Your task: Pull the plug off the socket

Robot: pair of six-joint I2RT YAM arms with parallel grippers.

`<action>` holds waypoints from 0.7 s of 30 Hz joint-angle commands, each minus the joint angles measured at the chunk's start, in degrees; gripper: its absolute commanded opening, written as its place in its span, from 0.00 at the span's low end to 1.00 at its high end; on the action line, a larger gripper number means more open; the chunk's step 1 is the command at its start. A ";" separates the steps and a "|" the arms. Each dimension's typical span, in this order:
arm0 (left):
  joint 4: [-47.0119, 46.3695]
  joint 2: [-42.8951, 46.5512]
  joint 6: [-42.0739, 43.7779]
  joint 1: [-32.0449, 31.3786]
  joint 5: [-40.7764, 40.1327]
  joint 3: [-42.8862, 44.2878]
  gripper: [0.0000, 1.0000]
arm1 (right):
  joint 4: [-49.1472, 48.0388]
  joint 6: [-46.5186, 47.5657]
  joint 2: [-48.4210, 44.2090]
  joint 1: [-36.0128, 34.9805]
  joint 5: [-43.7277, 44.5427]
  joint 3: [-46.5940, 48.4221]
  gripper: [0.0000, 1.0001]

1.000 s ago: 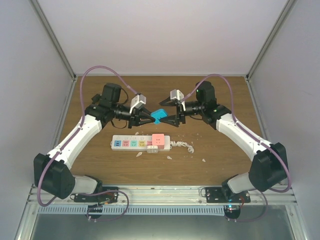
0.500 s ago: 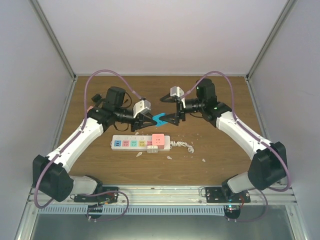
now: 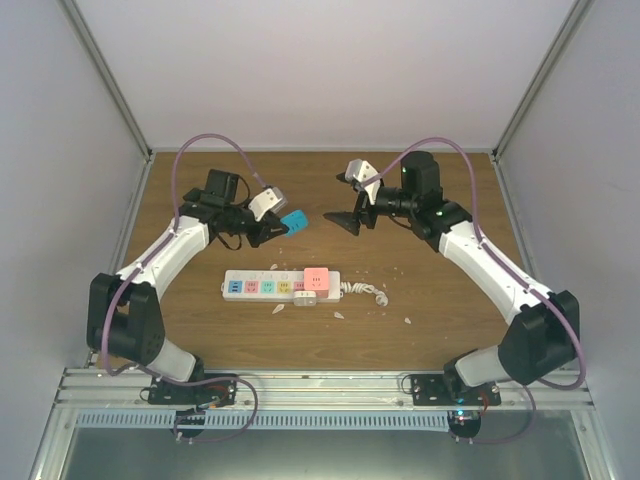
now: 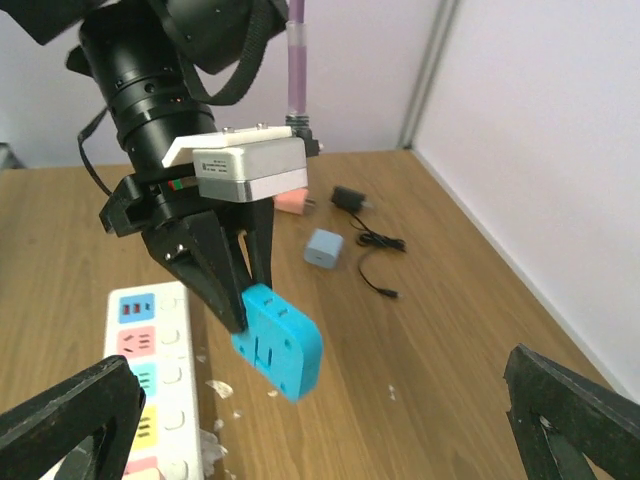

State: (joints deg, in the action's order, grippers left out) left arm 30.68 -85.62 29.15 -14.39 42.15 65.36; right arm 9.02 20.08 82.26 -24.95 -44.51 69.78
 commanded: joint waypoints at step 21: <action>-9.32 -18.87 3.43 12.37 -14.51 3.71 0.03 | 6.68 1.83 -2.08 1.74 3.71 -5.73 1.00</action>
State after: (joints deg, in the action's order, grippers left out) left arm 26.50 -103.61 31.73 -2.26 30.65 69.01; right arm 13.06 20.27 80.14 -23.44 -40.05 65.39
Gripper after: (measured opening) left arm 0.165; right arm 0.995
